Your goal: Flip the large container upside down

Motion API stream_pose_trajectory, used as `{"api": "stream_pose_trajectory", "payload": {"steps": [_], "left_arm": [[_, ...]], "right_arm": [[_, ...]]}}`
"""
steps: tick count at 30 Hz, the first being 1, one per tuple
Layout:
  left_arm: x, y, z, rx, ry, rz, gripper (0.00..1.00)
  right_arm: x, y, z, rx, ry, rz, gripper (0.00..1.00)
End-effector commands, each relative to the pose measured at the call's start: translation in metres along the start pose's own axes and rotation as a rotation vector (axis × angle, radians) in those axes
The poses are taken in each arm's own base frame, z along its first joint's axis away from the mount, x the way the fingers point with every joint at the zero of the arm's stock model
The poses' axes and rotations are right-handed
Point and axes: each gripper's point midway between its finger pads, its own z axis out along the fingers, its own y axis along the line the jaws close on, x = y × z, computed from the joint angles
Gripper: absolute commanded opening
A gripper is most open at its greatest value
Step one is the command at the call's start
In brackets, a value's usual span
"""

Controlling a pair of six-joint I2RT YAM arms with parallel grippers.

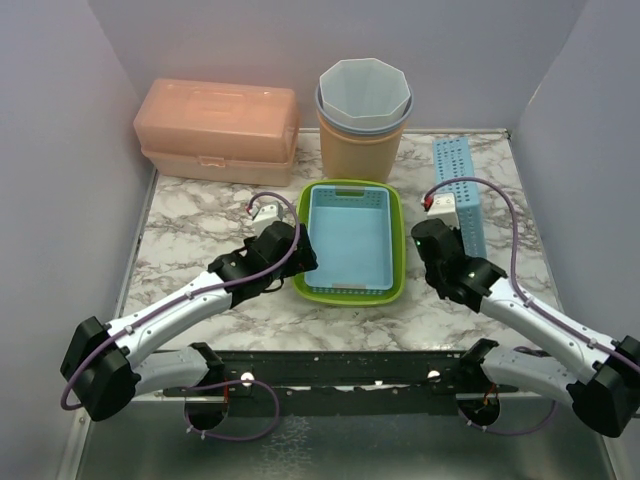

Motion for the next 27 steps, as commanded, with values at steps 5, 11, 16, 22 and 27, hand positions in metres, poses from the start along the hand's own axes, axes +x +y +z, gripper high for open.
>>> {"api": "stream_pose_trajectory", "payload": {"steps": [5,11,16,22,27], "left_arm": [[-0.001,0.004,-0.002,-0.012,-0.004,0.001,0.99],[-0.005,0.005,-0.006,-0.012,-0.023,0.0,0.99],[-0.015,0.007,-0.015,-0.011,-0.066,-0.014,0.99],[-0.029,0.008,-0.028,-0.006,-0.113,-0.019,0.99],[-0.037,-0.005,-0.035,0.023,-0.102,-0.067,0.99]], "right_arm": [[0.028,0.025,0.014,-0.039,0.094,-0.144,0.01],[0.038,0.041,0.021,-0.129,0.067,-0.304,0.01],[0.051,0.044,0.027,-0.158,0.057,-0.454,0.03],[0.076,0.037,0.026,-0.156,0.085,-0.534,0.04],[0.067,0.032,0.026,-0.131,0.059,-0.488,0.06]]}}
